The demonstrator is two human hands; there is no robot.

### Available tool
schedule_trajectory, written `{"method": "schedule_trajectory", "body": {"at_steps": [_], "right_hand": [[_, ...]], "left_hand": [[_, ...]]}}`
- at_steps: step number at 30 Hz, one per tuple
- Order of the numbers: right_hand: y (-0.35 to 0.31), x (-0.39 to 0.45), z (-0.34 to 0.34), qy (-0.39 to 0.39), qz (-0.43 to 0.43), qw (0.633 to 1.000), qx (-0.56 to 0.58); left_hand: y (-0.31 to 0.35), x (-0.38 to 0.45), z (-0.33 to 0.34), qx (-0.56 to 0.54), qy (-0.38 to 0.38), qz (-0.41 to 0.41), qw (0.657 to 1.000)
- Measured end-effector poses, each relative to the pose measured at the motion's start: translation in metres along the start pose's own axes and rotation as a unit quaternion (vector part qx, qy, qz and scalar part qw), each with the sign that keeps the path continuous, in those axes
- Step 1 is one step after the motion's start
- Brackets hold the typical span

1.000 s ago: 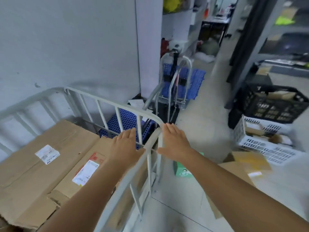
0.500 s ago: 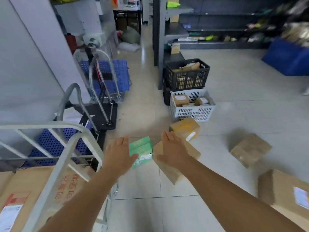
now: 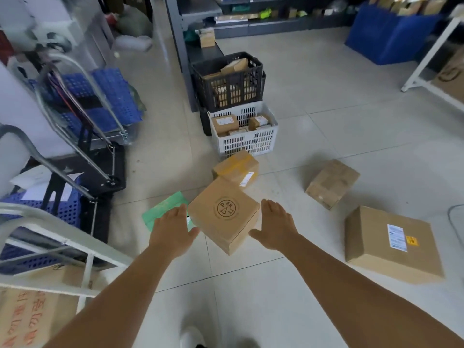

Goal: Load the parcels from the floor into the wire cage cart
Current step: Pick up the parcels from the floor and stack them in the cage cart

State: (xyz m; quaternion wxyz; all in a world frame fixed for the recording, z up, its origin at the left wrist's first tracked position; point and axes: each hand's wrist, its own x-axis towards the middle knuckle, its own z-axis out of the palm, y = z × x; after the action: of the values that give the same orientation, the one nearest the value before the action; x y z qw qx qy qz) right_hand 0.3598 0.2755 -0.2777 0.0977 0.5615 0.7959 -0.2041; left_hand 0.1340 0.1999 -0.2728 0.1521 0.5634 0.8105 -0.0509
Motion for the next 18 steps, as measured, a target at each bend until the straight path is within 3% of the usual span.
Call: {"method": "schedule_trajectory", "body": {"at_steps": [7,18], "right_hand": [[0.021,0.055,0.019,-0.031,0.077,0.995,0.061],[0.001,0.192,0.059,-0.063,0.187,0.964,0.177]], "left_hand": [[-0.001,0.078,0.021,-0.006,-0.045,0.005,0.999],[-0.034,0.247,0.047,-0.021,-0.114,0.041,0.992]]}}
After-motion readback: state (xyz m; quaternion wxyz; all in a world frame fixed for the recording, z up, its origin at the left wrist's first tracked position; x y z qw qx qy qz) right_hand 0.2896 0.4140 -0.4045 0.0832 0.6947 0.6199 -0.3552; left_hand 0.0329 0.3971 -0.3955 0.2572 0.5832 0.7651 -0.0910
